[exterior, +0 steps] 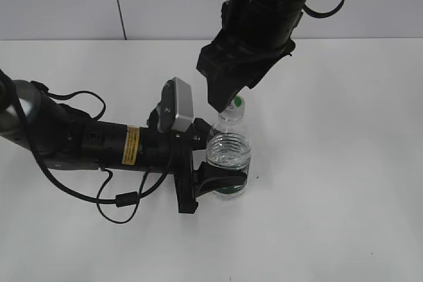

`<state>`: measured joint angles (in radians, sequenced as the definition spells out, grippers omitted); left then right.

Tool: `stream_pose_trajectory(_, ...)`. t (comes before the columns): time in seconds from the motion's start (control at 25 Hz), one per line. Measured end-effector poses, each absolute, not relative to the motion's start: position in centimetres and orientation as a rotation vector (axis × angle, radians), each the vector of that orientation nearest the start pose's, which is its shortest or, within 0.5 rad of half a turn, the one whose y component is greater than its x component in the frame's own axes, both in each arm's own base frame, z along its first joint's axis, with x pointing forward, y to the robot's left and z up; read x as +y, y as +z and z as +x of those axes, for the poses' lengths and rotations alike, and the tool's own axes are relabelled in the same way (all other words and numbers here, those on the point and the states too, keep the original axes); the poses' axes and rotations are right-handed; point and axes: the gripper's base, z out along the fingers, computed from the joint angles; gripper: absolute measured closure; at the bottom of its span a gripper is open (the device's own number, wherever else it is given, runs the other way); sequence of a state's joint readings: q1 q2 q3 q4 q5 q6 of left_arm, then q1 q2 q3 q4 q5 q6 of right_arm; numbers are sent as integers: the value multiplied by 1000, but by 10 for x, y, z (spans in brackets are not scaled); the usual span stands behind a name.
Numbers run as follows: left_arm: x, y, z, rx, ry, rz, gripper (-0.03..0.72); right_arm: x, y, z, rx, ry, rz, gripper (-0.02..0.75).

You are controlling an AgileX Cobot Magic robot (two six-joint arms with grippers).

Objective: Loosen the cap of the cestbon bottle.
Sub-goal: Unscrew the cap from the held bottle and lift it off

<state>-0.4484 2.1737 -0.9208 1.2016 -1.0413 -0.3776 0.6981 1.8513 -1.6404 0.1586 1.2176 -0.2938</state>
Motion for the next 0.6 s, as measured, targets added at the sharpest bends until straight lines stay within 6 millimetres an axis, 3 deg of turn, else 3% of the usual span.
stream_pose_trajectory(0.36, -220, 81, 288, 1496, -950, 1393, 273, 264, 272, 293, 2654, 293, -1344, 242)
stream_pose_trajectory(0.6, -220, 81, 288, 1496, -950, 1393, 273, 264, 272, 293, 2656, 293, -1340, 370)
